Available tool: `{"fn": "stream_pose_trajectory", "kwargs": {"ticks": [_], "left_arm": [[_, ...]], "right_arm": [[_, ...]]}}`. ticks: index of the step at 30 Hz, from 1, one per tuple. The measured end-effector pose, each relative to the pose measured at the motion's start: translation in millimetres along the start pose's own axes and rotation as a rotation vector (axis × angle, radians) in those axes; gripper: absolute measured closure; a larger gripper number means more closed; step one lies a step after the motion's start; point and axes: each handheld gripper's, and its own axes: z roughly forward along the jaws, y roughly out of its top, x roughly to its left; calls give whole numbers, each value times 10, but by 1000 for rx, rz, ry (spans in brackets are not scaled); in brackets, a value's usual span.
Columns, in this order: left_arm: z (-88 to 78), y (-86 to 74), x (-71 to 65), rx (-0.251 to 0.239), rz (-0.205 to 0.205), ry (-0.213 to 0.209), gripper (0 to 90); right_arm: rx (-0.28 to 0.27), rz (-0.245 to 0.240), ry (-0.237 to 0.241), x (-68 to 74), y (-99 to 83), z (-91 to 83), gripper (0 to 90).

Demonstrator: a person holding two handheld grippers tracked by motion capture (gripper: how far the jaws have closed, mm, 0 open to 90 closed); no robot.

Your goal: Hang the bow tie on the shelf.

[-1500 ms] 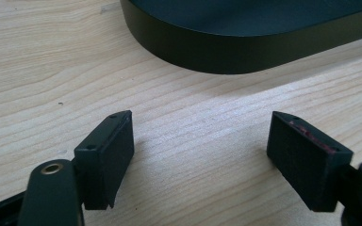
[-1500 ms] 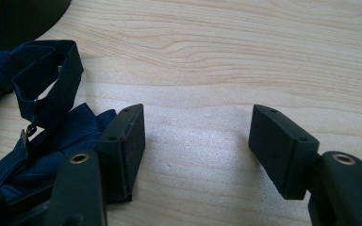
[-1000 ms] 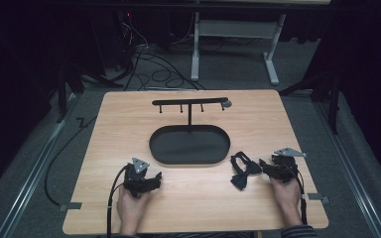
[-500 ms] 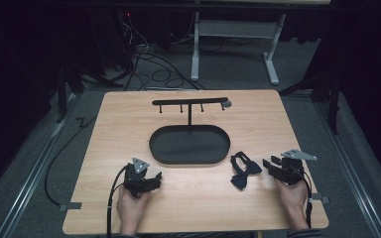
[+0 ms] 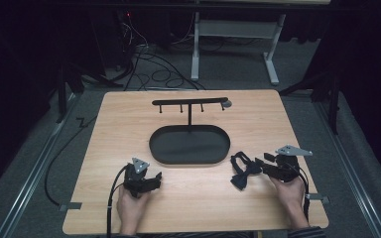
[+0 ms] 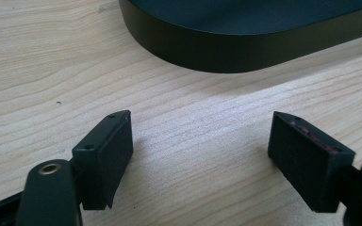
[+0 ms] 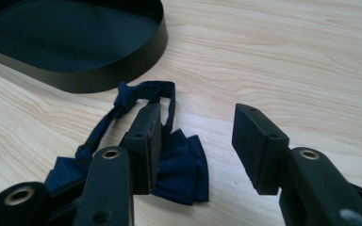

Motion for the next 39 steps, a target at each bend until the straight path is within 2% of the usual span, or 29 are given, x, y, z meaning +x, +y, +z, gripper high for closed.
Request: {"fn": "stream_pose_trajectory", "kwargs": {"ticks": [10, 22, 25, 29, 35, 39], "left_arm": [[-1, -1, 0, 0, 2, -1, 230], [-3, -1, -2, 2, 3, -2, 229], [-3, -1, -2, 2, 3, -2, 229], [-3, -1, -2, 2, 3, -2, 228], [-2, -2, -4, 1, 4, -1, 227], [-2, -2, -4, 1, 3, -1, 227]], "right_arm": [[41, -44, 30, 124, 183, 191, 540], [112, -41, 39, 158, 222, 489, 557], [120, -39, 45, 147, 215, 514, 589], [145, -45, 53, 149, 203, 555, 698], [144, -77, 54, 169, 199, 566, 804], [144, -81, 65, 184, 196, 577, 864]]}}
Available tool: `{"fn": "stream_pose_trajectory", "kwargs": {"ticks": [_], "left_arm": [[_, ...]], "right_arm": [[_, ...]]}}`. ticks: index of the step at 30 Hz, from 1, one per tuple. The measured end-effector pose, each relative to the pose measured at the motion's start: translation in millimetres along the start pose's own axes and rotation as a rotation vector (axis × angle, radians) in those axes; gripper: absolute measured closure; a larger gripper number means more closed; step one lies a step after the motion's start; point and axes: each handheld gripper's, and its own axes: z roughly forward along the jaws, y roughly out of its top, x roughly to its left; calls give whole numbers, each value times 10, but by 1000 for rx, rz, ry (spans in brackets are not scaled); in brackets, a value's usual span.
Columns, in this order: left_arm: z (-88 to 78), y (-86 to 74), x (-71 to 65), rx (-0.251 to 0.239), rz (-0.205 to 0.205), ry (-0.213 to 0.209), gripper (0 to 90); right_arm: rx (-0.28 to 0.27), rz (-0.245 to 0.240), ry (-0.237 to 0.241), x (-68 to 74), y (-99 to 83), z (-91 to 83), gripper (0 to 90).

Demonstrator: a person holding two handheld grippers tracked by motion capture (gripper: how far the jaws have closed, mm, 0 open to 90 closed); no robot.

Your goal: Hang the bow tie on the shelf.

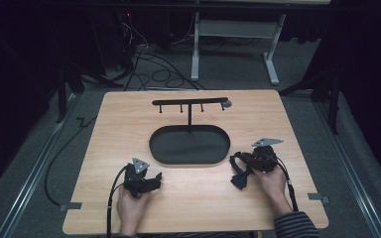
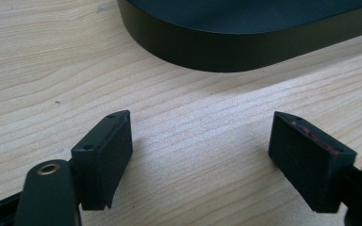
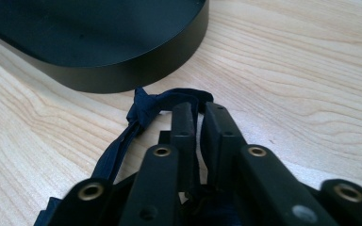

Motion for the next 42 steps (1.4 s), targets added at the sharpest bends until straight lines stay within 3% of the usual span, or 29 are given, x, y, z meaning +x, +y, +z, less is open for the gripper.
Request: {"fn": "stream_pose_trajectory", "kwargs": {"ticks": [6, 16, 28, 42], "left_arm": [[0, 0, 0, 0, 0, -1, 227], [0, 0, 1, 0, 0, 0, 227], [-1, -1, 0, 0, 1, -1, 227], [-2, -1, 0, 1, 2, -1, 227]], "right_arm": [[-5, 11, 24, -14, -16, -7, 900], [-97, 1, 25, -12, -53, -180, 900], [-149, -44, 42, 52, -33, -358, 900], [-228, -83, 52, 124, 125, -571, 900]]}}
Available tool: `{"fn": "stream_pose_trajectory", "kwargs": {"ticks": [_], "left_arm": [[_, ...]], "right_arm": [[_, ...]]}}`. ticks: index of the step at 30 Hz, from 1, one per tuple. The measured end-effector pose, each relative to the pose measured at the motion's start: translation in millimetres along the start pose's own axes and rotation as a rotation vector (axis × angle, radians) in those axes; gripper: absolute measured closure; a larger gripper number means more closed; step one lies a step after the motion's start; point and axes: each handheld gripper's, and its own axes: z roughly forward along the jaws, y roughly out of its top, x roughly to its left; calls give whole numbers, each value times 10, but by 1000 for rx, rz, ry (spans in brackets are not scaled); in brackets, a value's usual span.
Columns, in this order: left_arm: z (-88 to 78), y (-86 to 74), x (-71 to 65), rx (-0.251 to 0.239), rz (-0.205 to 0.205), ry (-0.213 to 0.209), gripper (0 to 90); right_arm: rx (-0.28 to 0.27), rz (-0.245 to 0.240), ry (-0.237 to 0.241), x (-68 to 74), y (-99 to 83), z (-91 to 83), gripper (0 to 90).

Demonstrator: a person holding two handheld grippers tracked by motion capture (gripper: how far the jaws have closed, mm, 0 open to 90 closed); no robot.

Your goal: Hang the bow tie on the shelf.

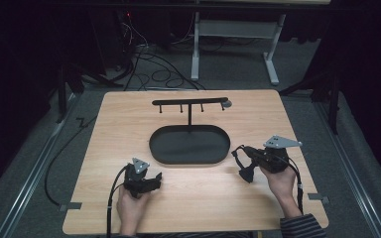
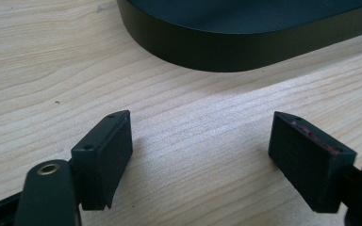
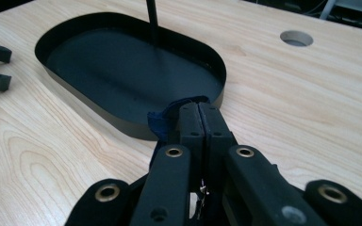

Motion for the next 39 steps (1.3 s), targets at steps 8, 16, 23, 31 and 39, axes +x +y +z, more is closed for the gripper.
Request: {"fn": "stream_pose_trajectory", "kwargs": {"ticks": [8, 16, 23, 31, 39], "left_arm": [[0, 0, 0, 0, 0, 0, 227], [0, 0, 0, 0, 0, 0, 227], [0, -1, -1, -1, -1, 1, 227], [-2, -2, -1, 0, 0, 2, 227], [-2, -2, -2, 0, -1, 1, 227]], "right_arm": [[-42, -15, 3, 11, 114, -55, 900], [-64, -27, 9, 19, 231, -93, 900], [-73, -39, 22, 27, 320, -83, 900], [-76, -54, 39, 27, 420, -17, 900], [-82, -70, 46, 32, 545, 4, 900]]}}
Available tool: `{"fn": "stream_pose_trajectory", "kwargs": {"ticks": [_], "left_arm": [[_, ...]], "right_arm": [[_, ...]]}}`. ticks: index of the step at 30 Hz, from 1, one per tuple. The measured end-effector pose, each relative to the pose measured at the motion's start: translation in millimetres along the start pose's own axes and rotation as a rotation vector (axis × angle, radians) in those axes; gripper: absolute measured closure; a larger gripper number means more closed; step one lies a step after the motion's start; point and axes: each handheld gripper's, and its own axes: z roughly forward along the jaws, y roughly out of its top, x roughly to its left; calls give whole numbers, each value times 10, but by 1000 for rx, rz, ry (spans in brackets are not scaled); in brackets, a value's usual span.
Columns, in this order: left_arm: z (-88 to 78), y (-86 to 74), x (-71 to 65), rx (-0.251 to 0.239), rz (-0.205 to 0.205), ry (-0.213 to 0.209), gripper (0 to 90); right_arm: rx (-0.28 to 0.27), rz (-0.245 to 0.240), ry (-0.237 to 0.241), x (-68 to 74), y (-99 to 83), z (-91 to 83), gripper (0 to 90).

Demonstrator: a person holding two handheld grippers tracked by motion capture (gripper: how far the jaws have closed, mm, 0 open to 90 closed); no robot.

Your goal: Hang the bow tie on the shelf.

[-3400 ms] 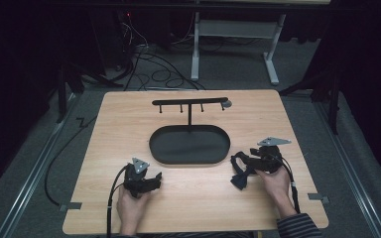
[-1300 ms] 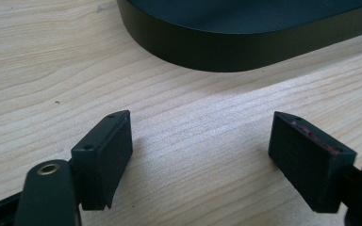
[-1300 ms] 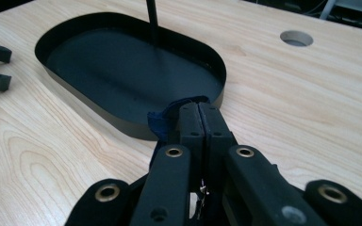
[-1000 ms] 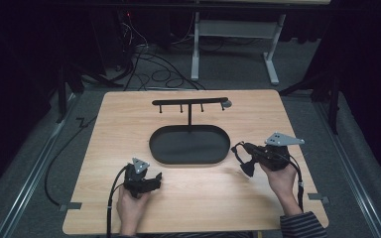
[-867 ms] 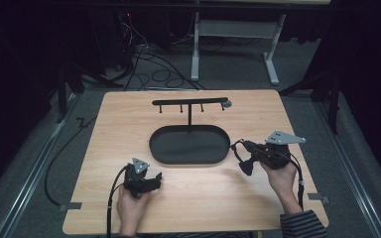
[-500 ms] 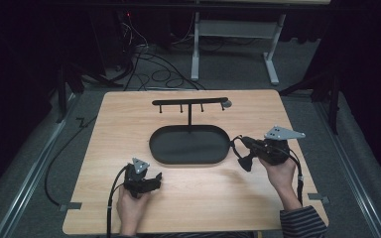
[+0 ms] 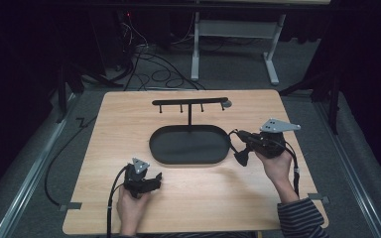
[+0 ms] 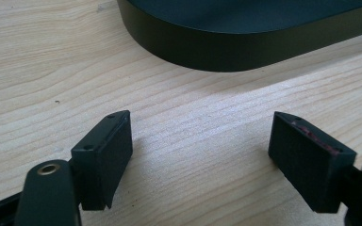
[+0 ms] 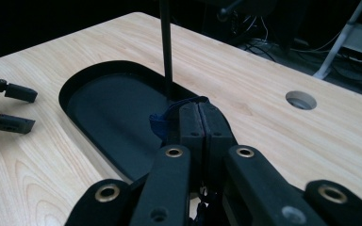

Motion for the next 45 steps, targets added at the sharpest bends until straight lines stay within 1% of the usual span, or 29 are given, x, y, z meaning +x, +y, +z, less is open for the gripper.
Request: {"fn": "stream_pose_trajectory", "kwargs": {"ticks": [11, 18, 20, 24, 26, 30, 36, 41, 45], "left_arm": [[0, 0, 0, 0, 0, 0, 227], [0, 0, 0, 0, 0, 0, 227], [0, 0, 0, 0, 0, 0, 227], [0, 0, 0, 0, -1, -1, 226], [0, 0, 0, 0, -1, -1, 226], [0, 0, 0, 0, -1, -1, 226], [0, 0, 0, 0, 0, -1, 226], [-1, 0, 0, 0, 0, -1, 226], [-1, 0, 1, 0, -1, -1, 226]], "right_arm": [[-9, -12, 8, -8, 141, 38, 900], [-12, -4, 19, -22, 205, 74, 900], [-25, 1, 28, -29, 232, 78, 900], [-24, 5, 31, -40, 272, 101, 900], [-32, 11, 35, -52, 296, 111, 900], [-36, 8, 37, -56, 344, 121, 900], [-48, 5, 42, -48, 459, 171, 900], [-47, 2, 36, -46, 535, 217, 900], [-52, 26, 33, -76, 550, 268, 900]]}}
